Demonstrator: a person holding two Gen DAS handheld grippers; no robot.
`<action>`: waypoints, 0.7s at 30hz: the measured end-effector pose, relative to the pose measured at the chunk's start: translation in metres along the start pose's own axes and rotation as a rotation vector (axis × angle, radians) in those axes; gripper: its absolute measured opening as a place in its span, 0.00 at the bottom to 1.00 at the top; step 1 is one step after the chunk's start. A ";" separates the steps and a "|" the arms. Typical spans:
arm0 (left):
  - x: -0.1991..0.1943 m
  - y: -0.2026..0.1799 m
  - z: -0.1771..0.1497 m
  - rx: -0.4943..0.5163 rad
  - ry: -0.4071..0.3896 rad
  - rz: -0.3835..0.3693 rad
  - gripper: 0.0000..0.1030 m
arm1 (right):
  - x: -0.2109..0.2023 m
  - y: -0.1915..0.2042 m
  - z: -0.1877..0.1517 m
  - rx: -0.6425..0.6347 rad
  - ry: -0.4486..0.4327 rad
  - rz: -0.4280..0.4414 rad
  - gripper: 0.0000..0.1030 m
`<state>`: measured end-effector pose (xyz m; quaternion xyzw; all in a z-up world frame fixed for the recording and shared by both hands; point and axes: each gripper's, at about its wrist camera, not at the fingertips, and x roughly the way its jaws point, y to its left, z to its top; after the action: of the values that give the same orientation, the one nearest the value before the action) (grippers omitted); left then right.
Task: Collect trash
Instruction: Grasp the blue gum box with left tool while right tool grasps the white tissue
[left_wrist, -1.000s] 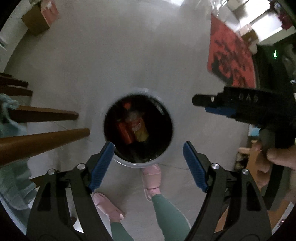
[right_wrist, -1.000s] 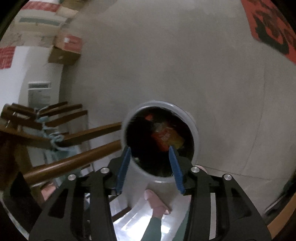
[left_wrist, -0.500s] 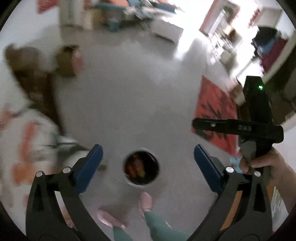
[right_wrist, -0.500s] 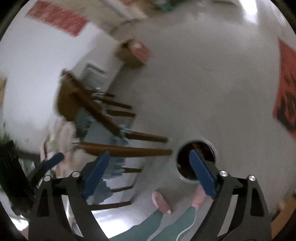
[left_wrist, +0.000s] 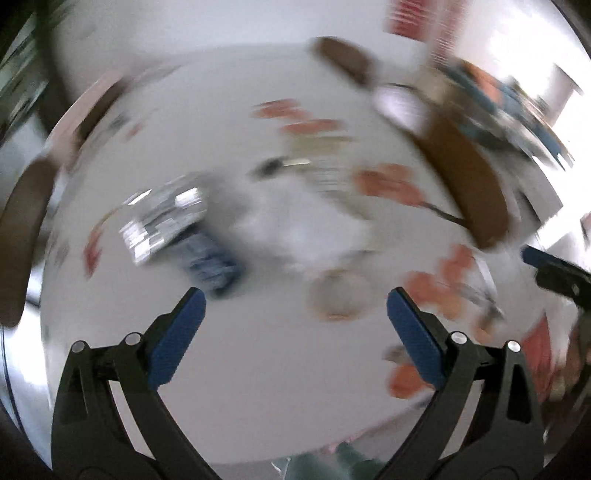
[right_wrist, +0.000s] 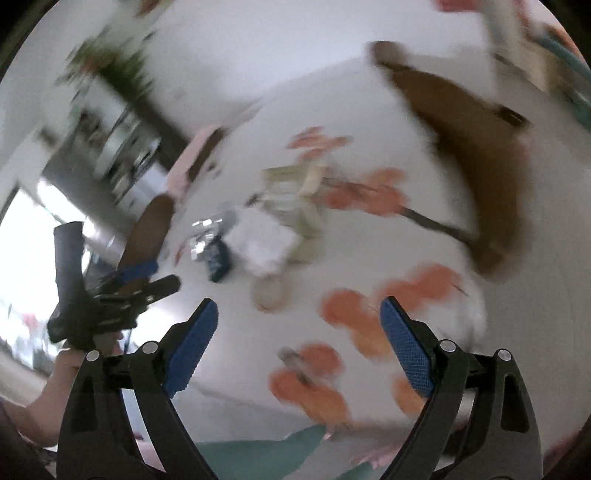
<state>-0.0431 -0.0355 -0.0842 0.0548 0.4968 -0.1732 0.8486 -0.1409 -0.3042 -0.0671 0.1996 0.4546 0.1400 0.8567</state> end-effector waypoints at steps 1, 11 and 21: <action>0.010 0.022 0.002 -0.065 0.017 0.008 0.93 | 0.023 0.017 0.012 -0.054 0.024 -0.003 0.86; 0.087 0.080 0.024 -0.171 0.145 0.071 0.93 | 0.162 0.069 0.054 -0.257 0.232 -0.119 0.86; 0.121 0.096 0.027 -0.204 0.190 0.118 0.94 | 0.211 0.053 0.043 -0.246 0.295 -0.202 0.81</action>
<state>0.0668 0.0175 -0.1823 0.0135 0.5857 -0.0659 0.8077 0.0078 -0.1774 -0.1730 0.0243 0.5723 0.1353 0.8085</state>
